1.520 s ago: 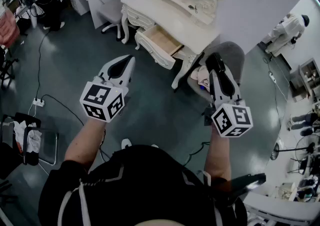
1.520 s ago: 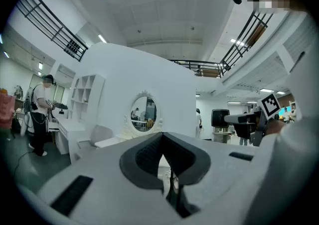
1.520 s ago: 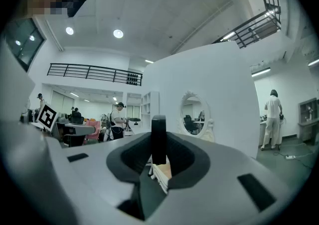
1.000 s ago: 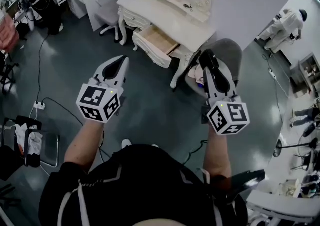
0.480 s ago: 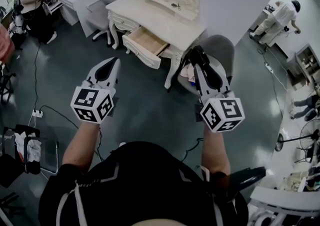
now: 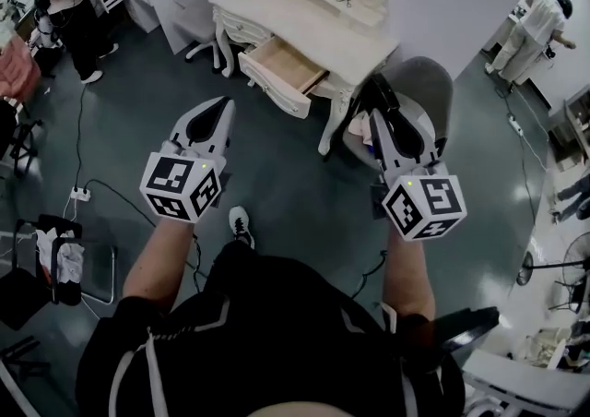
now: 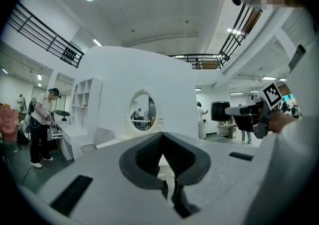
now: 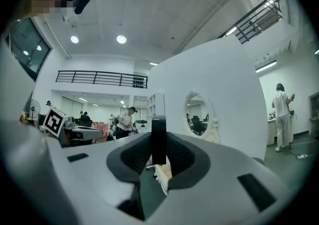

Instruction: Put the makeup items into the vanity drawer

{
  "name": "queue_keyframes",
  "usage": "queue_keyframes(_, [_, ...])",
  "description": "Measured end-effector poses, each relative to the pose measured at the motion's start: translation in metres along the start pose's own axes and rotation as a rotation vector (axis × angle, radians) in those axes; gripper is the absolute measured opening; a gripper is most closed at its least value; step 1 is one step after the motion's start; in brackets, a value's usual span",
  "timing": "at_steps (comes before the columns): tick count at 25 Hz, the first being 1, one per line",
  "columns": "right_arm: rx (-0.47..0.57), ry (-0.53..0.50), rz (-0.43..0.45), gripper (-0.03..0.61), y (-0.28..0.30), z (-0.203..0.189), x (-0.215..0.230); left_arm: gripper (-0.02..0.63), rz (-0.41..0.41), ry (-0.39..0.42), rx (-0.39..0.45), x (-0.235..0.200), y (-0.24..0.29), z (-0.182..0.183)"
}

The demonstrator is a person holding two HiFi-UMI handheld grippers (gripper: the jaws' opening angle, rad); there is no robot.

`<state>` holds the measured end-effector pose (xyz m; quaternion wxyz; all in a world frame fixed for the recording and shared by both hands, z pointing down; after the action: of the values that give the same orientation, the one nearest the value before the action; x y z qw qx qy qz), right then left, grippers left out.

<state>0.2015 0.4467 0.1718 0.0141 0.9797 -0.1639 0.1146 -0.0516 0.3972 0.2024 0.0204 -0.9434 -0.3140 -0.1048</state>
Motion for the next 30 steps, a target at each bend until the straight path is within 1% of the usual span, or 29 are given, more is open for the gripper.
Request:
queue_keyframes(5, [-0.006,-0.01,-0.022,0.094,0.042,-0.002,0.005,0.003,-0.008,-0.009,0.021,-0.03,0.028,-0.012])
queue_keyframes(11, [-0.007,-0.04,-0.047,0.094,0.101,0.005,0.005,0.003,-0.021,-0.01,0.049,-0.081,0.066,-0.017])
queue_keyframes(18, [-0.036,-0.038,-0.072,0.094,0.169,0.0,0.012,0.003,-0.042,-0.004,0.052,-0.132,0.113,-0.026])
queue_keyframes(22, [-0.053,-0.036,-0.09,0.094,0.206,-0.005,0.014,0.003,-0.068,0.003,0.06,-0.156,0.133,-0.033])
queue_keyframes(30, [-0.084,-0.051,-0.132,0.094,0.273,-0.015,0.004,0.003,-0.116,-0.023,0.042,-0.21,0.161,-0.06])
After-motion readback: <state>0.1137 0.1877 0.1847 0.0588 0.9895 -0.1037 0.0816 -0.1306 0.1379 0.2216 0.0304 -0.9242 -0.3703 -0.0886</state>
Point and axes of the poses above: the fingertips, and each gripper's own axes: y forward along the fingers, x to its right, z out of its top, the point moved 2 cm from there along -y, backward along the fingers, and after that the axes turned 12 degrees about y, right-handed, at the moved point
